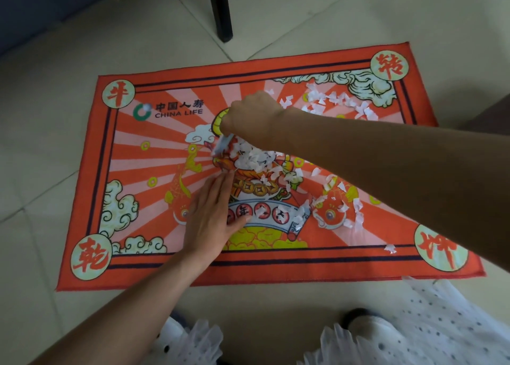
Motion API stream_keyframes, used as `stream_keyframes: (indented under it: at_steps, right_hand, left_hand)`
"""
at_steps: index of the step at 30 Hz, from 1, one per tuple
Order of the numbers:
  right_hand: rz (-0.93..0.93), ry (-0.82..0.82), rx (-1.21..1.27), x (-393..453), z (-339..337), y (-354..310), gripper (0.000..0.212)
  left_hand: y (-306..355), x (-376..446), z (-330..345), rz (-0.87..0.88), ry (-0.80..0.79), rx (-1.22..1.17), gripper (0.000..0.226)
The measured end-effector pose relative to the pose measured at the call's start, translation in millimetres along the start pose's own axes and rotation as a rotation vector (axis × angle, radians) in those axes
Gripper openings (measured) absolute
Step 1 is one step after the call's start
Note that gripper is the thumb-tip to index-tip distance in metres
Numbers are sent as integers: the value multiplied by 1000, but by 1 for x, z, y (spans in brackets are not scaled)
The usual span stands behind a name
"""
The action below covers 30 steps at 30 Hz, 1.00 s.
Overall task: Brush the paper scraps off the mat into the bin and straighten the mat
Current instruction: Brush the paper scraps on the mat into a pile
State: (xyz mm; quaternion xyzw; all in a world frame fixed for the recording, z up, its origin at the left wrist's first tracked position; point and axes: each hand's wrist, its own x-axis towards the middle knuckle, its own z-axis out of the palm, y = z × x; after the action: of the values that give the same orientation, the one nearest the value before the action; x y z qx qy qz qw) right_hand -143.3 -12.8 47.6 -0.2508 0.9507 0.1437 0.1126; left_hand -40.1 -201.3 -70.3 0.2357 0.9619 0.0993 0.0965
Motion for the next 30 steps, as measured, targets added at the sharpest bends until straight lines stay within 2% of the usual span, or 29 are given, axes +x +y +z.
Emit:
stream_keyframes:
  at_steps: [4,7,13,20,26,30]
  right_hand:
    - [108,61,138,-17,4,19,65]
    - [181,103,138,-26,11,37,72]
    - [337,145,152,-48,26,82,60]
    - [414,158,177,-66,60,117,68]
    - [481,45,9,-58,66,138,48]
    - [450,-45,-61,-46,61,133,42]
  left_hand:
    - [12,6,-4,70,-2,-43,96]
    - [24,16,-6,136,-53,-72,99]
    - [50,34,-5,238,-138,-14,109]
    - [60,46,-4,298,-166,37,111]
    - [56,51,-5,321,-168,33,111]
    - [49,50,-3,390,-219,53,128]
